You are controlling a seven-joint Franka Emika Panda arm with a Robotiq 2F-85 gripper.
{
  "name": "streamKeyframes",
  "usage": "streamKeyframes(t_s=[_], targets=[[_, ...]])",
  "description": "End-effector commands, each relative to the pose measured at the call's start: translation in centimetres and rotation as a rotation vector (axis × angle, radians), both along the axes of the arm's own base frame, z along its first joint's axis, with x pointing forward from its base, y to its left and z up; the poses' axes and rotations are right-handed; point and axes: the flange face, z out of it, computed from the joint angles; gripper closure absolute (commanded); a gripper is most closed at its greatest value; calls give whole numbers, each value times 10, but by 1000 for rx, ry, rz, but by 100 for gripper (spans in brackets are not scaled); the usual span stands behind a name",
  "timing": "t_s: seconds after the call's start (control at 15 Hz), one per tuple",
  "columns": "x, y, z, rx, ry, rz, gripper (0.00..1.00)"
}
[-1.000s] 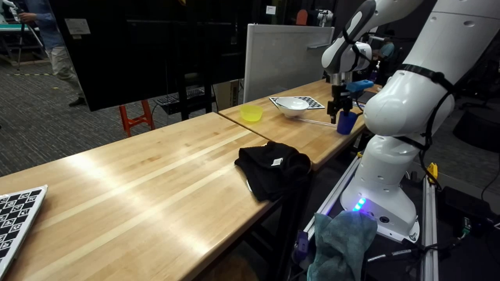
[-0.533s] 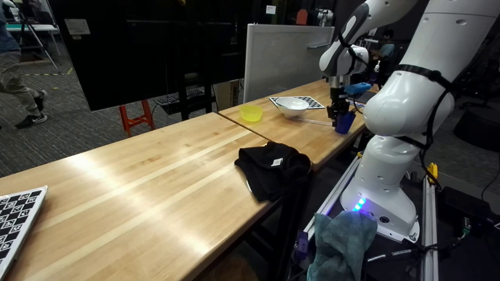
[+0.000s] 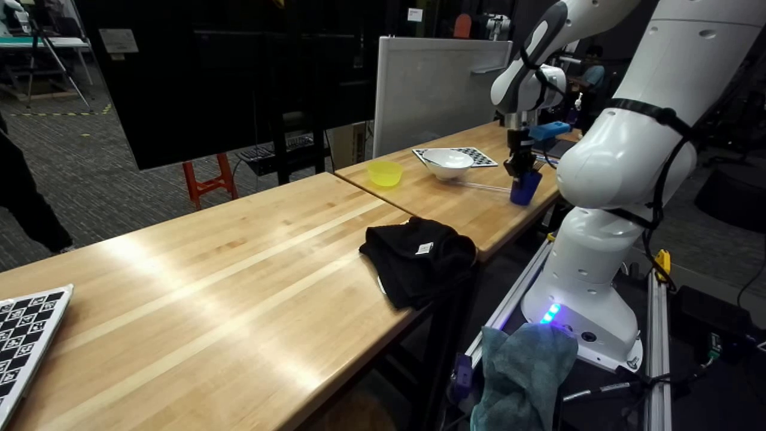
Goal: Move the blue cup to the left
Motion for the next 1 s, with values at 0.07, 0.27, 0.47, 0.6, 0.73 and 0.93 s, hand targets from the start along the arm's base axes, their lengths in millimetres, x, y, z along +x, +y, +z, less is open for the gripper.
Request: streamKeyframes(t_s=[0.07,0.27,0.47,0.6,0.73,0.93], targets=[[-23,8,32,-34,25,2,99],[-36,28,63,-69,62,17,99],[-38,57,98,-97,60,52,99],[-29,87,123,-114,6,105,99],[-19,122,150,-138,-50,157,99],[13,151,174,-124,-130,207,99]])
